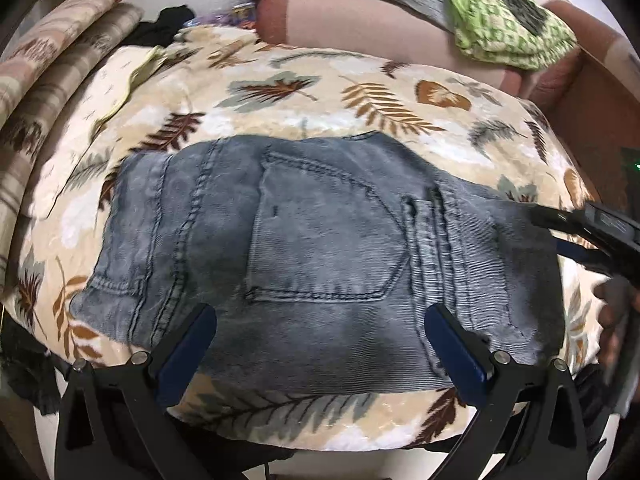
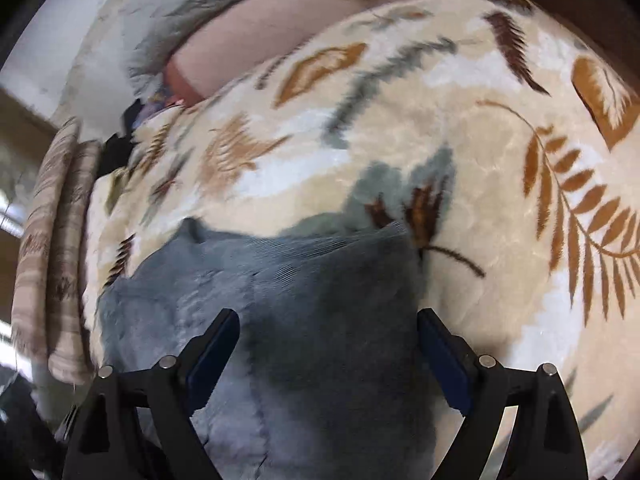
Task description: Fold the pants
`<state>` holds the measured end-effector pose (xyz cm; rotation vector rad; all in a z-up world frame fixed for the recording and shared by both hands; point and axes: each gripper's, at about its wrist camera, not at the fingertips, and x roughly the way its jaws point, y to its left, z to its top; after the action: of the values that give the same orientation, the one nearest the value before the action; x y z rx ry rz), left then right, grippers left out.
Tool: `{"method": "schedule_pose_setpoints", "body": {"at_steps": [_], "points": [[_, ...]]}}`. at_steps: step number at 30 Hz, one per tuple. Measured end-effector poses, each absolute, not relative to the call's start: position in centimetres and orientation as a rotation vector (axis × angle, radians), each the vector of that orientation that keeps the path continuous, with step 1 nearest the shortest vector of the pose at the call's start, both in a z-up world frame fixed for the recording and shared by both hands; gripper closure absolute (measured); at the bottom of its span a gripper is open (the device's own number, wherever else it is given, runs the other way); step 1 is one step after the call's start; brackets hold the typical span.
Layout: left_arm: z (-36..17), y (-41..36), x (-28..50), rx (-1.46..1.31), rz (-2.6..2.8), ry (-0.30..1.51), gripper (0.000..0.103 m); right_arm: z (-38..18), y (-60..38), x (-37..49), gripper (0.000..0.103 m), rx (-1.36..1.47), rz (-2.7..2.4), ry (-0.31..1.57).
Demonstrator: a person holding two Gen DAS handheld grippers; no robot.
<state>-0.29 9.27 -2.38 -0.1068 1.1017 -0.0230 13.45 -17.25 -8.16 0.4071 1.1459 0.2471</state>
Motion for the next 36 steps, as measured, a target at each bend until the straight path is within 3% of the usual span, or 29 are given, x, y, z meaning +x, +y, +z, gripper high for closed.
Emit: {"method": "schedule_pose_setpoints", "body": {"at_steps": [6,11,17,18,19,20,24,26,28,30,31,36], "points": [[-2.7,7.4,-0.7,-0.08,-0.1,1.11,0.0,-7.1,-19.1,11.4,0.012,0.284,0.228,1.133],[-2.5,0.4,-1.1,0.131,-0.255,1.035,0.0,-8.7,-25.1,13.1,0.012,0.526,0.176,1.128],[-5.5,-2.0,0.5,0.187,-0.288,1.087,0.0,-11.6,-23.3,17.4,0.013,0.531,0.269,1.232],[-6.6,-1.9,0.9,0.194,-0.275,1.126,0.0,-11.4,-23.2,17.7,0.016,0.534,0.294,1.227],[-7.1,-1.7,1.1,0.186,-0.27,1.146,0.0,-11.1,-22.7,17.9,0.047,0.546,0.361,1.24],[-7.4,-1.3,1.2,0.15,-0.274,1.147,0.0,-11.0,-22.2,18.0,0.087,0.525,0.375,1.263],[-7.2,-1.3,1.4,0.156,-0.275,1.134,0.0,-11.1,-21.3,18.6,0.081,0.426,0.358,1.294],[-7.2,-1.2,1.4,0.151,-0.28,1.133,0.0,-12.0,-21.7,19.0,0.063,0.476,0.374,1.32],[-7.2,-1.1,1.3,0.153,-0.283,1.133,0.0,-12.2,-21.7,18.9,0.063,0.47,0.404,1.321],[-7.4,-0.9,1.4,0.152,-0.283,1.133,0.0,-12.0,-21.6,18.9,0.073,0.455,0.423,1.312],[-7.3,-0.9,1.4,0.153,-0.281,1.135,0.0,-11.9,-21.2,19.0,0.089,0.458,0.434,1.303],[-5.8,-1.8,1.9,0.181,-0.254,1.085,0.0,-8.6,-21.3,18.9,0.093,0.429,0.43,1.172]]}}
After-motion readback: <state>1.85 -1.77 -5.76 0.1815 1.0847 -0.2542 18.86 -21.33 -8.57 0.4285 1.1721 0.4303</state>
